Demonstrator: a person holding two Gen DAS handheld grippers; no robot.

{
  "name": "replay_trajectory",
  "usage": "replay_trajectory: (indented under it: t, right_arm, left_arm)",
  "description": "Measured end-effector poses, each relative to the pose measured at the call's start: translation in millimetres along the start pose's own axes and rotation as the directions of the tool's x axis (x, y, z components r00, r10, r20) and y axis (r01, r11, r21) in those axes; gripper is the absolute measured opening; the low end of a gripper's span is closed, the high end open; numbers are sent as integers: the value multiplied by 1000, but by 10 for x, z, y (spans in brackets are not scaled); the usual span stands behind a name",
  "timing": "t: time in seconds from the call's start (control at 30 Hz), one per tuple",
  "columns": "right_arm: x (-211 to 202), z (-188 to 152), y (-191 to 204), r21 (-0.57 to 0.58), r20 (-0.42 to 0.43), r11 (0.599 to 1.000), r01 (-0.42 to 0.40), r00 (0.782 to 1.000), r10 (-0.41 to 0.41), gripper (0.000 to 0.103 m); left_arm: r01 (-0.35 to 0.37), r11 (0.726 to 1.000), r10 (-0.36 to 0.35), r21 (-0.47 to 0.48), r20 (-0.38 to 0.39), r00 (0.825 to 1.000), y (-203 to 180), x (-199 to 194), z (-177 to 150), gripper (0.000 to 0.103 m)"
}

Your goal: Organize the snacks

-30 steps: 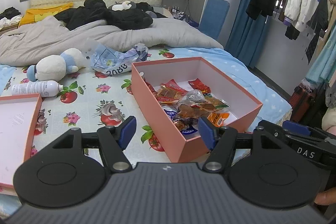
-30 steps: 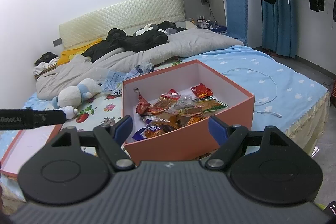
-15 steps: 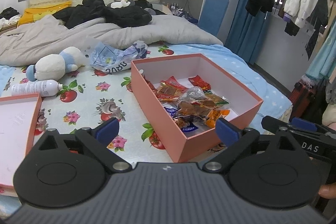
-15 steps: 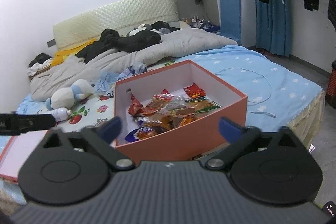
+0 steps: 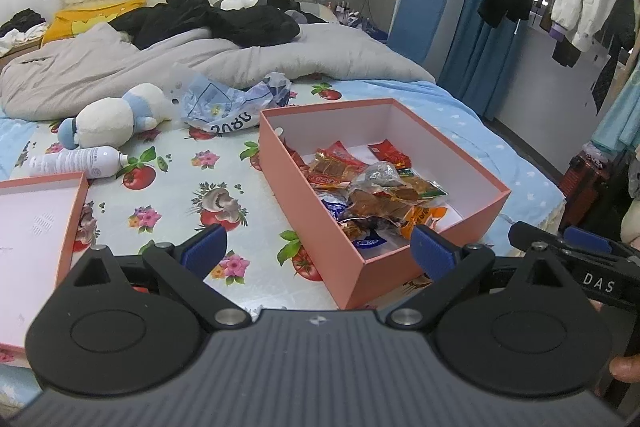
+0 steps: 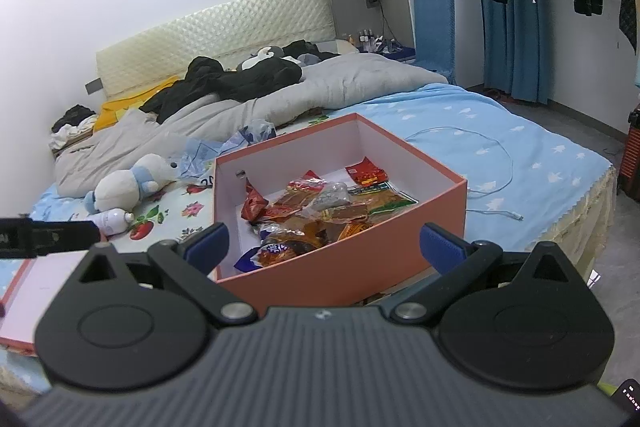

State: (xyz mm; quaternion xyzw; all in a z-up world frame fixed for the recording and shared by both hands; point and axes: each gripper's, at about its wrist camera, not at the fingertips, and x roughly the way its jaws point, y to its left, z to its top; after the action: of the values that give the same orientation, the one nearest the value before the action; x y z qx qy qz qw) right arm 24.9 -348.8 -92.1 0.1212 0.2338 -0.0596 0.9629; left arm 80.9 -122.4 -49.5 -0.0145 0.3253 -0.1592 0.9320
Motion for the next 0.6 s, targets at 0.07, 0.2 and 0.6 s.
replay_trajectory:
  t: [0.07, 0.2, 0.6]
  right_arm:
    - [-1, -1, -1, 2, 1, 1000, -3, 1000, 3, 103]
    - [6, 4, 4, 0, -1, 1000, -7, 1000, 7, 103]
    - [-2, 16, -12, -2, 1, 1000, -6, 1000, 6, 103]
  left_arm:
    - [-3, 1000, 3, 0, 3, 1000, 0, -3, 3, 100]
    - [-5, 1000, 5, -5, 6, 1000, 3, -2, 14, 100]
    - [-28, 999, 28, -20, 16, 999, 7, -32, 25, 100]
